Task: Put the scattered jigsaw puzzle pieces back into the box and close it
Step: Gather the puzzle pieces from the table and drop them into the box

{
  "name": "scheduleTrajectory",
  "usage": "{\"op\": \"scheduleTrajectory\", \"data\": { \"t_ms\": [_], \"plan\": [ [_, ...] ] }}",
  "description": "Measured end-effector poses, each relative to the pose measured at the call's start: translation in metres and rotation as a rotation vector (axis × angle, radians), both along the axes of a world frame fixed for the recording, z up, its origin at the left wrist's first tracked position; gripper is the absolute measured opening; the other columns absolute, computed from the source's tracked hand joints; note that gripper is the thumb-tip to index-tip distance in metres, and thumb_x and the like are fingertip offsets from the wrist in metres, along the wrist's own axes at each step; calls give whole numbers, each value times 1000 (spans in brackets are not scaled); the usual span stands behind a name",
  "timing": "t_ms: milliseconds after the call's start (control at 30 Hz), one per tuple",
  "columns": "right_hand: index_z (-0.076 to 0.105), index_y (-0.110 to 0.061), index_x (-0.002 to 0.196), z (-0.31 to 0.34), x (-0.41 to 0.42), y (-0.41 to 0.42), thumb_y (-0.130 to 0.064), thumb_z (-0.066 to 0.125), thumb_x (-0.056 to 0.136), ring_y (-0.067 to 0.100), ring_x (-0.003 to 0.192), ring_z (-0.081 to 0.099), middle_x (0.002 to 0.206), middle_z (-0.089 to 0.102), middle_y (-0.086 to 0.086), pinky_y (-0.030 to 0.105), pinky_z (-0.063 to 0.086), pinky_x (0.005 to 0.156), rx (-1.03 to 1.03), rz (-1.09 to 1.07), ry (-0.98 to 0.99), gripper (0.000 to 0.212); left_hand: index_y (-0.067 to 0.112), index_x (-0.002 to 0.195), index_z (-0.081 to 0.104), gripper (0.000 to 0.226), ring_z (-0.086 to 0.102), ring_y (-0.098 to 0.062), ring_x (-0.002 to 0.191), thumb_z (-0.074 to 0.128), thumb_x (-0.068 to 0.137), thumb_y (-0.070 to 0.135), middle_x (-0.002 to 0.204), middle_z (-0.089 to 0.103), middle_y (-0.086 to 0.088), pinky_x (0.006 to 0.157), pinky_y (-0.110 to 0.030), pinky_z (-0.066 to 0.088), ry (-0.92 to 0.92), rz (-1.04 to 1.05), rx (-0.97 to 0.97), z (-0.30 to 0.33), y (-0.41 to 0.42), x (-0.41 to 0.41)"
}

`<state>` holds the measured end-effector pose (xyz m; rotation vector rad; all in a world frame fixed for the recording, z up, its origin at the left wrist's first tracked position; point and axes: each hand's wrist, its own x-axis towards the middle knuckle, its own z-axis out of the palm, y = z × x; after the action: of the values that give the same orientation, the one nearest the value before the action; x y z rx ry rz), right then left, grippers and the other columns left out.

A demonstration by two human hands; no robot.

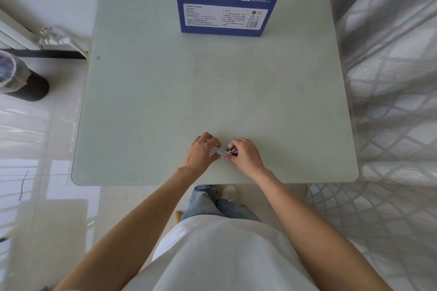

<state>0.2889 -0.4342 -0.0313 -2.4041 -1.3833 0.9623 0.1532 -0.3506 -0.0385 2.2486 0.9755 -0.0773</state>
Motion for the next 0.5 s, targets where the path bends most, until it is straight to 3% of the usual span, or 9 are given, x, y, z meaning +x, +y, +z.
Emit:
{"op": "scheduleTrajectory", "data": {
  "t_ms": [133, 267, 367, 500],
  "plan": [
    [63, -8, 98, 0, 9, -5, -18, 70, 80, 26, 95, 50, 100, 55, 9, 25, 35, 71, 26, -34, -25, 22, 14, 109, 64, 28, 54, -26, 99, 69, 82, 22, 113, 56, -7, 78, -29, 42, 15, -38, 23, -2, 4, 1],
    [61, -6, 89, 5, 20, -5, -12, 67, 81, 22, 77, 53, 91, 60, 9, 23, 28, 60, 65, -103, 26, 12, 15, 112, 63, 30, 56, -27, 95, 69, 82, 19, 109, 58, -8, 78, -29, 43, 31, -44, -3, -2, 9, 2],
    [61, -6, 90, 10, 27, -4, -10, 68, 81, 22, 72, 58, 86, 67, 11, 22, 37, 55, 60, -171, 84, 13, 17, 110, 64, 30, 60, -24, 91, 70, 81, 20, 104, 62, -7, 76, -26, 43, 57, -13, -65, 2, 14, 6],
    [65, -9, 98, 19, 34, -2, -12, 69, 81, 26, 86, 64, 93, 71, 10, 31, 49, 74, 79, -204, 94, 18, 18, 100, 70, 19, 63, -22, 87, 68, 82, 24, 98, 67, -6, 72, -22, 41, 74, 27, -72, 6, 22, 7]
  ]
}}
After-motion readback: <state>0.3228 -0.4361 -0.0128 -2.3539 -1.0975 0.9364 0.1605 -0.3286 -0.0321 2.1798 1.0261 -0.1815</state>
